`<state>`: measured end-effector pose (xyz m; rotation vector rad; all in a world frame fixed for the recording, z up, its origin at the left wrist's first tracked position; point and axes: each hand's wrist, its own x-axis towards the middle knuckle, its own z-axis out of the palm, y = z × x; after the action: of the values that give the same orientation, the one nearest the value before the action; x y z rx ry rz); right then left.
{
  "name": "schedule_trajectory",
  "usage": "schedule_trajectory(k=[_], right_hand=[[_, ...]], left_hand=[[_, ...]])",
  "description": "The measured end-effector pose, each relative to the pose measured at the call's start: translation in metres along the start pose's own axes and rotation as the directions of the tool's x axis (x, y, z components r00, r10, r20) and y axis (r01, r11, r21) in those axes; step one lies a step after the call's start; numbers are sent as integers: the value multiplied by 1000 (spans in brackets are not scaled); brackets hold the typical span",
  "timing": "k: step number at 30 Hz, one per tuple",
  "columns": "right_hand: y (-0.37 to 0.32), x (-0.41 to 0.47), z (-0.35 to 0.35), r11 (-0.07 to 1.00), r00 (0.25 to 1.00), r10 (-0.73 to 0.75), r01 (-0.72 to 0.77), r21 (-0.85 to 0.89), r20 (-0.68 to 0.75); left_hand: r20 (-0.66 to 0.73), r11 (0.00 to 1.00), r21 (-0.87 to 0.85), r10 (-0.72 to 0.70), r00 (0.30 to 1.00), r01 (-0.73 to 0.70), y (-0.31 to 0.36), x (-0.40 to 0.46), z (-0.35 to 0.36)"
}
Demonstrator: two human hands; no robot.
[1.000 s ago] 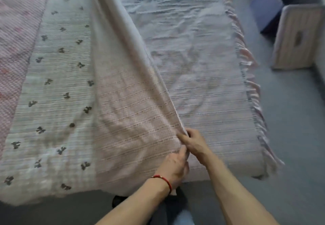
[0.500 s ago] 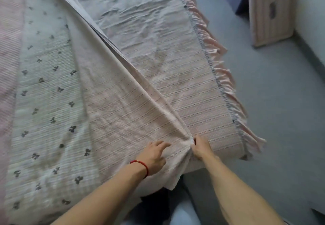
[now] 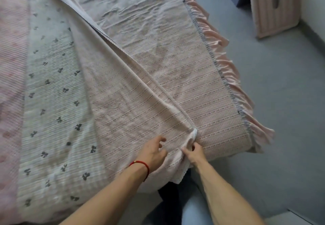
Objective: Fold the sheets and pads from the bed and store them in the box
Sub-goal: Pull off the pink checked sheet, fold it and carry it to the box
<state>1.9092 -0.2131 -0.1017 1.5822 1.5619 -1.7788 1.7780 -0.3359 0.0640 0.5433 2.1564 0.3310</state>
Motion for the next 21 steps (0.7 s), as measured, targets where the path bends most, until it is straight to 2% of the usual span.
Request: schedule_trajectory(k=[2,5,8,9,11,13,14,16,19,21], right_hand=[[3,-2,0,994,999,-27,31,-100,43],[17,-29,-21,993,993,-78,85,-83,84],[42,-57,-54,954,997,-75,71,-292,-2],[43,-63,-67,921,999,-50,38,-389,-21],[38,-77,-88,808,999,39,-11,-588,35],[25,-101,-109,708,986,150,-59,-704,69],[20,-114,-121,694,983,169,-70,-716,68],[15,-135,-147,737,991,127,-59,-673,51],[2,-163,-182,862,999,-48,41,-505,-2],[-24,-177,-205,898,984,-170,134,-420,-50]], left_hand=[[0,1000,-4,-8,1000,8,-6,-4,7],[35,1000,13,-20,999,20,-12,-19,10],[67,1000,-1,-28,997,28,-9,-38,6],[76,1000,0,-27,997,27,-5,-44,2],[106,1000,12,-16,994,14,6,-51,-4],[112,1000,10,9,994,-10,24,-53,-14],[98,1000,0,25,995,-25,34,-55,-18],[66,996,-45,80,995,-78,57,-57,-25],[-23,972,-171,162,986,-164,95,-60,-30],[-126,941,-254,199,972,-225,123,-63,-32]])
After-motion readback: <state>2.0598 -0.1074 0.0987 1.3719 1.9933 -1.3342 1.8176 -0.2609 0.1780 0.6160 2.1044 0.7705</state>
